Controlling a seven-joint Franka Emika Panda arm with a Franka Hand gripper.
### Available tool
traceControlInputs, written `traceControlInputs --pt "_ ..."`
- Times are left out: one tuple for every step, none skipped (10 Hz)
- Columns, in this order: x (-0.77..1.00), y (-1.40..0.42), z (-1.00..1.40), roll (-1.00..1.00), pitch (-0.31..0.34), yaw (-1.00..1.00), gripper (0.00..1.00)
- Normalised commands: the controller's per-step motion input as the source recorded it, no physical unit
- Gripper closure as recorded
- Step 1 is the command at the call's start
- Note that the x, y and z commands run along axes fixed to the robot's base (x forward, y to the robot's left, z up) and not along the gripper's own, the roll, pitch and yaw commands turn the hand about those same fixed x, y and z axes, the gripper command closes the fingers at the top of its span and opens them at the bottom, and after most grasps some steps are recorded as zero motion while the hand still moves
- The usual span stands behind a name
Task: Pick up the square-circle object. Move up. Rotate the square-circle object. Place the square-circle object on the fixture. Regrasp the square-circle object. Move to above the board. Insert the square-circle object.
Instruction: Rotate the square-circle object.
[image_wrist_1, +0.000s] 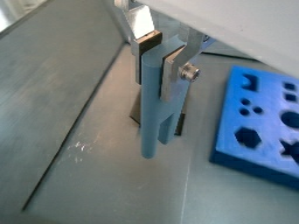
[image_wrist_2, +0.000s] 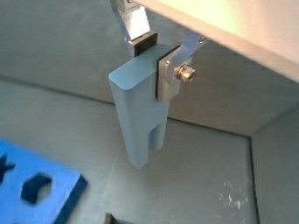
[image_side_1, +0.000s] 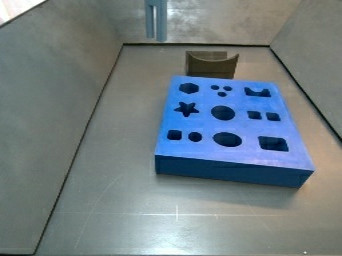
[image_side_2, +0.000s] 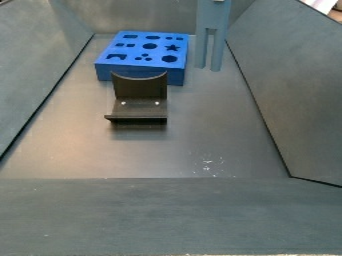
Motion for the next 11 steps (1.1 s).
traceControlInputs --pt "-0.07 0.03 0.01 -0.06 0.025 -1.0 1.0" --pt "-0.05 0.02 0.02 -0.07 0.027 -1.0 1.0" --pt "-0.04 0.02 0.02 -0.07 0.03 -1.0 1.0" --pt "-0.03 0.02 0.02 -0.09 0.033 -1.0 1.0" --pt "-0.03 0.02 0.02 -0.1 0.036 -1.0 1.0" --pt "-0.03 0.02 0.02 -0.11 0.042 -1.0 1.0" --pt "-0.03 0.02 0.03 -0.14 0.052 -1.0 1.0" --pt "-0.02 0.02 0.03 -0.16 0.058 -0.88 1.0" --pt "-0.02 0.02 0.03 -0.16 0.056 -0.56 1.0" --pt "-0.02 0.02 0.03 -0.16 0.055 -0.38 1.0" --pt "-0.02 0.02 0.03 -0.16 0.055 -0.25 1.0"
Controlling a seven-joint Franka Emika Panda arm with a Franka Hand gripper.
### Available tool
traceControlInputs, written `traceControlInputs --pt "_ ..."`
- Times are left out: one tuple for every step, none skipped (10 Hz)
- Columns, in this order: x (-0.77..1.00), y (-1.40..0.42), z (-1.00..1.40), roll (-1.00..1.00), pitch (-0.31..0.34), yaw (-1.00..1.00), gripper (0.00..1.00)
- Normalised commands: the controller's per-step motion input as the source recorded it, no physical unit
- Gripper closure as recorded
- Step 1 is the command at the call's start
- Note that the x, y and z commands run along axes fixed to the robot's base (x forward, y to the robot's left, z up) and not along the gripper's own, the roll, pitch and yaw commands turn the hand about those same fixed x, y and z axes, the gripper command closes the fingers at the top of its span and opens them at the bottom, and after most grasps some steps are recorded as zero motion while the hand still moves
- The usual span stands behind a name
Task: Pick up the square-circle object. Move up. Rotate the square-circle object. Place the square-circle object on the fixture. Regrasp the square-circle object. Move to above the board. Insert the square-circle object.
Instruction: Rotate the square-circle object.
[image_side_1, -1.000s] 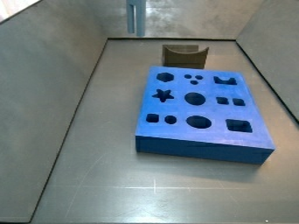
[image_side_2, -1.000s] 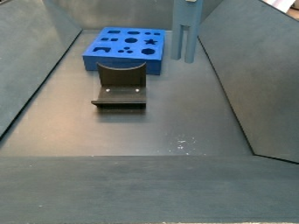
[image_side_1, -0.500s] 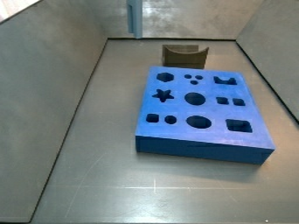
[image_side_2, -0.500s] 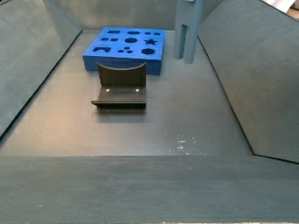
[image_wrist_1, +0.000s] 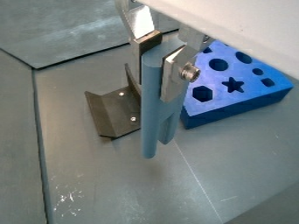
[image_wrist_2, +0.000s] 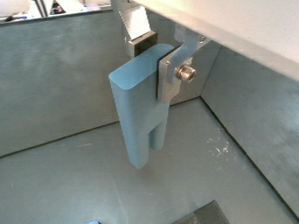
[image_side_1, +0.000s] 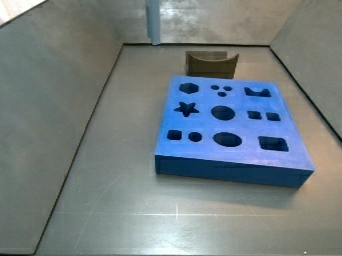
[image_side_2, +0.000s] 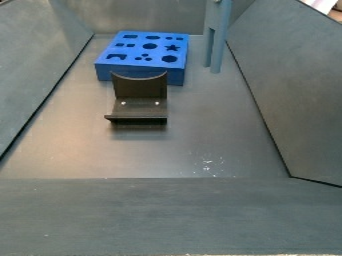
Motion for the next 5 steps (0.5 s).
traceControlInputs --pt "0.0 0.0 0.0 -0.11 0.037 -1.0 1.0" --pt "0.0 0.0 0.0 -0.12 0.038 -1.0 1.0" --pt "0.0 0.01 0.0 -0.15 0.05 -1.0 1.0" --pt "0.0 0.01 0.0 -0.16 0.052 -0.82 1.0" --pt "0.0 0.01 0.01 -0.16 0.051 -0.51 1.0"
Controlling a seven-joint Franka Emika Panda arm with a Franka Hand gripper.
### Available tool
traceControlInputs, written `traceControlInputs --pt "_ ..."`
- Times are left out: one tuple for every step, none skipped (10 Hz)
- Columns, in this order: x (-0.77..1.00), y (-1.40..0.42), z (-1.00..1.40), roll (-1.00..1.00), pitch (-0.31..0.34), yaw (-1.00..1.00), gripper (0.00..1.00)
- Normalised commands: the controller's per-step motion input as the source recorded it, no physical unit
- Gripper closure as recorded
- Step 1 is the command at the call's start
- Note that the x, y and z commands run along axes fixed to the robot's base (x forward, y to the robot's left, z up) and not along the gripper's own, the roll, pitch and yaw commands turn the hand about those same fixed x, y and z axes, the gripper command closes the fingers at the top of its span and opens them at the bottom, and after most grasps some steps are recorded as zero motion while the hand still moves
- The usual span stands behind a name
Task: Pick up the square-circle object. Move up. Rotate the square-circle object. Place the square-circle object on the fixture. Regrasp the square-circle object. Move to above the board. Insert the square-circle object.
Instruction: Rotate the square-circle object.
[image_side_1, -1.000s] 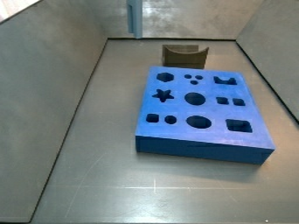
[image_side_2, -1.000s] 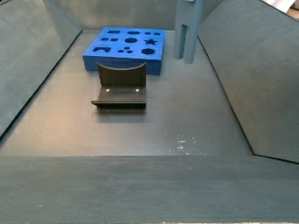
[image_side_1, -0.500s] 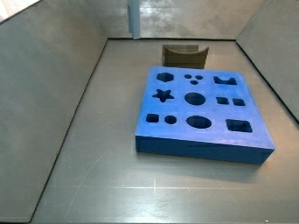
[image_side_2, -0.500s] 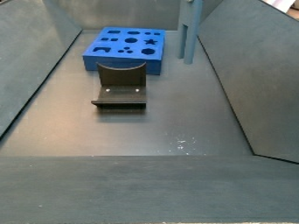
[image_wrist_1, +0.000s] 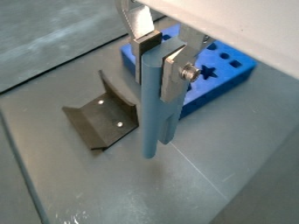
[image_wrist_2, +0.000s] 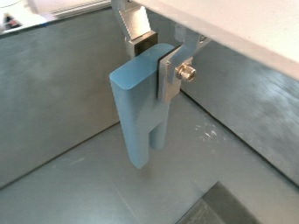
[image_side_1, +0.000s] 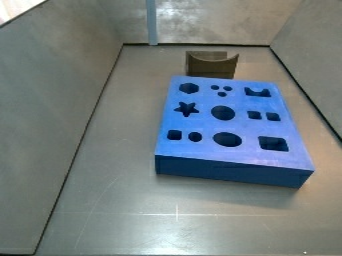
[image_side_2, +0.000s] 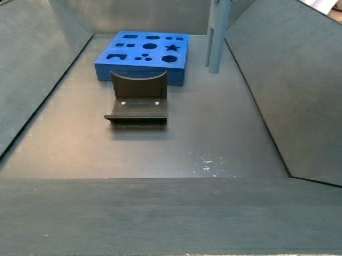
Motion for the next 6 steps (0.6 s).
traceControlInputs --pt "0.0 0.01 0.01 -0.16 0.05 -0.39 1.0" --pt "0.0 0.01 0.01 -0.16 0.048 -0.23 1.0" --pt "0.0 0.0 -1.0 -0.16 0.048 -0.16 1.0" --pt "0.01 0.0 -1.0 -0.16 0.039 -0.12 1.0" --pt "0.02 0.01 -1.0 -0.14 -0.003 -0.08 1.0" --pt "0.02 0.02 -1.0 -0.11 -0.027 -0.07 1.0"
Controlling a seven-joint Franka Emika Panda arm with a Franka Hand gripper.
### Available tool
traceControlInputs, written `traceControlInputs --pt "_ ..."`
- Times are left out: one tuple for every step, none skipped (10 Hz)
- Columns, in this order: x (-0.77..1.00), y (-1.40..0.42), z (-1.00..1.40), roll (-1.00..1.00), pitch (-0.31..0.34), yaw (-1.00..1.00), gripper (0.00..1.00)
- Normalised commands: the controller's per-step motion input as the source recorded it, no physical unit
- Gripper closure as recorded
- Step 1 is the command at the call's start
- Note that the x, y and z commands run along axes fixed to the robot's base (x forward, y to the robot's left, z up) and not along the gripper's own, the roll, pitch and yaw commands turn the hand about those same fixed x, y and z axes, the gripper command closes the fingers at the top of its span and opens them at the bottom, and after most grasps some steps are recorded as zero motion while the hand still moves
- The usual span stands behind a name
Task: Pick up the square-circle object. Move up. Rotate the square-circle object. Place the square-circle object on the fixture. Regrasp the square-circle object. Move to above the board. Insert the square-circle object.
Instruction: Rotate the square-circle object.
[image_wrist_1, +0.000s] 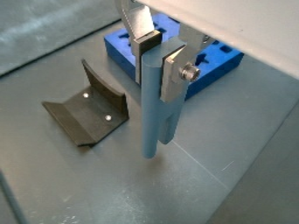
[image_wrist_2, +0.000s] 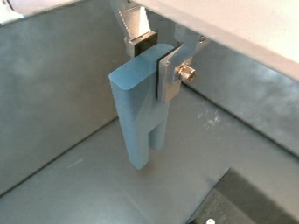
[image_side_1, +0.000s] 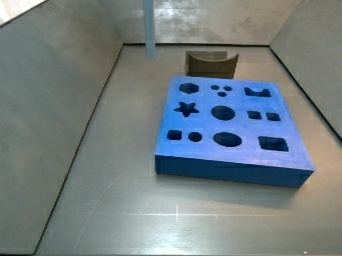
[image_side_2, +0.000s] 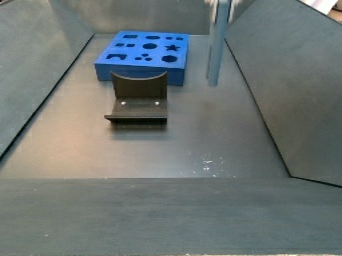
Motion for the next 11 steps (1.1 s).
traceControlInputs --pt "0.01 0.02 -1.0 -0.08 -0.042 -0.06 1.0" --pt "0.01 0.03 -1.0 -0.05 -0.044 -0.06 1.0" --pt "0.02 0.04 -0.89 -0.04 -0.037 -0.06 1.0" --pt "0.02 0.04 -0.77 -0.02 -0.034 -0.06 1.0" --pt "0.03 0.03 -0.55 0.0 -0.028 -0.05 1.0" --pt "0.02 0.03 -0.34 0.02 -0.027 -0.05 1.0" --pt "0.01 0.02 -0.3 0.03 -0.02 -0.05 1.0" --pt "0.01 0.02 -0.3 0.03 -0.02 -0.05 1.0" --pt "-0.01 0.01 -0.3 0.03 -0.012 -0.05 1.0" --pt "0.0 0.01 -0.3 0.03 -0.013 -0.05 1.0" --pt "0.0 0.01 -0.3 0.03 -0.014 -0.05 1.0"
